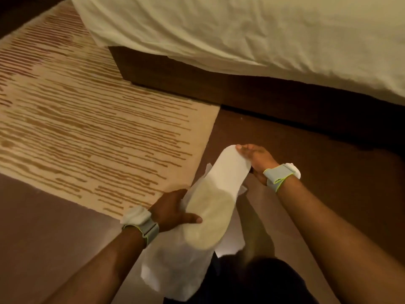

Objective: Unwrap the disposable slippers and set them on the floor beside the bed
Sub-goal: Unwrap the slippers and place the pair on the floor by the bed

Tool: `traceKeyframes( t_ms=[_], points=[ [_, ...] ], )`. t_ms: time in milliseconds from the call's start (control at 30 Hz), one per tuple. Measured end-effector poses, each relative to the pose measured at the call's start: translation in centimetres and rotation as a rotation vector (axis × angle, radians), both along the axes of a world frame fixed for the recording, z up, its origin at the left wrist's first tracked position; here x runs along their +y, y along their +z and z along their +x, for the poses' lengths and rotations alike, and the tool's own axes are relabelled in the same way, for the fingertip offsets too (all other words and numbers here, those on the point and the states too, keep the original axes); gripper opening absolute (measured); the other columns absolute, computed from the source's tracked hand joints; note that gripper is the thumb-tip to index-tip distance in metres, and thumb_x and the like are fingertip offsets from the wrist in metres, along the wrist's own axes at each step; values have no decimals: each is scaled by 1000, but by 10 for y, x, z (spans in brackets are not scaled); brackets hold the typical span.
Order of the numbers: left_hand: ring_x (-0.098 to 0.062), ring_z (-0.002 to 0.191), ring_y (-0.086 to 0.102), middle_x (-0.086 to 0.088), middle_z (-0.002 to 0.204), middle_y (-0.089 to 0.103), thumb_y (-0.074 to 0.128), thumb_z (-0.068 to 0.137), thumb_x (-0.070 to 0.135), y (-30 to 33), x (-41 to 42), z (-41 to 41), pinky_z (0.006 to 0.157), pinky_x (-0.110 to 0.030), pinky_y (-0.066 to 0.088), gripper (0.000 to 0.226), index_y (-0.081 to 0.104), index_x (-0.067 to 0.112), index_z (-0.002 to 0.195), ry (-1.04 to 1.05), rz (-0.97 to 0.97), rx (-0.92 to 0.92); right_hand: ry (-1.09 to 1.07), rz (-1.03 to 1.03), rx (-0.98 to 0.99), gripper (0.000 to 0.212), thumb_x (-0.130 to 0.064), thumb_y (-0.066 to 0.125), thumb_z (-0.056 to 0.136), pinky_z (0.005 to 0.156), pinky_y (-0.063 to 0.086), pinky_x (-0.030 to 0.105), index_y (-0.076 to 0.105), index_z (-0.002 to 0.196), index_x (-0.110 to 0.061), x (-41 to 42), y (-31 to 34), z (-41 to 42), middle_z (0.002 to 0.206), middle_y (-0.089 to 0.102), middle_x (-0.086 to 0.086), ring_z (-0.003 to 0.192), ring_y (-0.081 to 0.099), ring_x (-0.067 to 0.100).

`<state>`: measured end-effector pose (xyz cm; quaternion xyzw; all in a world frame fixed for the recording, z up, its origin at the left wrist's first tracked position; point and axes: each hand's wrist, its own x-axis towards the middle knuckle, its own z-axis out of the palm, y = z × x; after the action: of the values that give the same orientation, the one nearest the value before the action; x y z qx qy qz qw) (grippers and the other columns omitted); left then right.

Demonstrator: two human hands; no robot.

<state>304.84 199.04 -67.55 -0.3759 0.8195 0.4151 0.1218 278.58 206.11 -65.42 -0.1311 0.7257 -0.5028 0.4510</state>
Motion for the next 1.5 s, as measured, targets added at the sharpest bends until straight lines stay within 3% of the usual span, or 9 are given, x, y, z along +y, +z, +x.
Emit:
traceKeyframes(
  t_ms=[200, 433, 600, 733, 1000, 1167, 1267, 1400, 1500],
  points=[
    [-25, 128, 48, -7, 138, 53, 73, 77, 39, -56, -51, 63, 104, -31, 38, 70, 45, 18, 137, -49, -77, -286, -273, 12, -61, 15, -29, 61, 90, 79, 51, 40, 59, 78, -20, -26, -30, -27, 86, 63, 6, 78, 59, 23],
    [-28, 123, 52, -10, 137, 51, 72, 72, 53, -100, -67, 120, 94, -33, 45, 94, 26, 14, 144, -25, -50, -548, -371, 51, -14, 15, -33, 61, 90, 67, 51, 32, 60, 80, -21, -41, -46, -47, 95, 64, 7, 84, 60, 25],
    [-31, 114, 55, -11, 127, 54, 59, 87, 48, -62, -66, 38, 93, -43, 46, 59, 45, 14, 133, 169, -266, -8, -311, 36, -56, 16, -32, 61, 90, 63, 51, 29, 59, 82, -19, -54, -49, -43, 83, 64, 3, 70, 59, 18],
    [-26, 104, 56, -9, 115, 61, 55, 84, 55, -15, -50, -51, 89, -38, 45, 55, 55, 15, 121, -20, -554, 412, -293, 41, -122, 16, -33, 62, 90, 60, 52, 28, 61, 96, -18, -59, -51, -37, 81, 64, 2, 67, 61, 17],
    [-23, 86, 56, 0, 105, 58, 59, 54, 83, -16, -5, -135, 85, -40, 48, 92, 39, 26, 122, -259, -390, 144, -226, 159, -388, 25, -27, 60, 90, 80, 54, 43, 59, 108, -11, -29, -59, -64, 94, 65, 9, 84, 63, 25],
    [-30, 91, 59, -7, 111, 56, 74, 59, 56, -29, 21, -147, 74, -41, 54, 80, 32, 20, 116, -261, -417, 33, -323, 141, -569, 16, -22, 54, 92, 53, 53, 25, 55, 80, -11, -6, -68, -82, 65, 58, 3, 54, 57, 17],
    [-34, 94, 59, -12, 113, 54, 65, 73, 32, -34, 31, -154, 72, -39, 52, 56, 35, 12, 115, -144, -366, 106, -367, 74, -611, 21, -29, 56, 91, 43, 52, 21, 54, 79, -12, -1, -69, -86, 64, 60, 3, 47, 60, 14],
    [-34, 97, 58, -17, 109, 57, 59, 80, 28, -37, 38, -171, 83, -40, 48, 45, 48, 2, 115, 56, -249, 238, -233, -110, -593, 36, -48, 47, 93, 74, 53, 34, 55, 99, -13, 9, -63, -80, 92, 64, 11, 80, 63, 21],
    [-43, 95, 62, -26, 98, 64, 57, 72, 25, -26, 36, -189, 81, -50, 52, 36, 63, 0, 96, 417, 157, 317, 8, -179, -334, 31, -23, 49, 97, 73, 53, 24, 57, 119, -4, 21, -65, -53, 99, 65, 10, 81, 63, 13]
  ],
)
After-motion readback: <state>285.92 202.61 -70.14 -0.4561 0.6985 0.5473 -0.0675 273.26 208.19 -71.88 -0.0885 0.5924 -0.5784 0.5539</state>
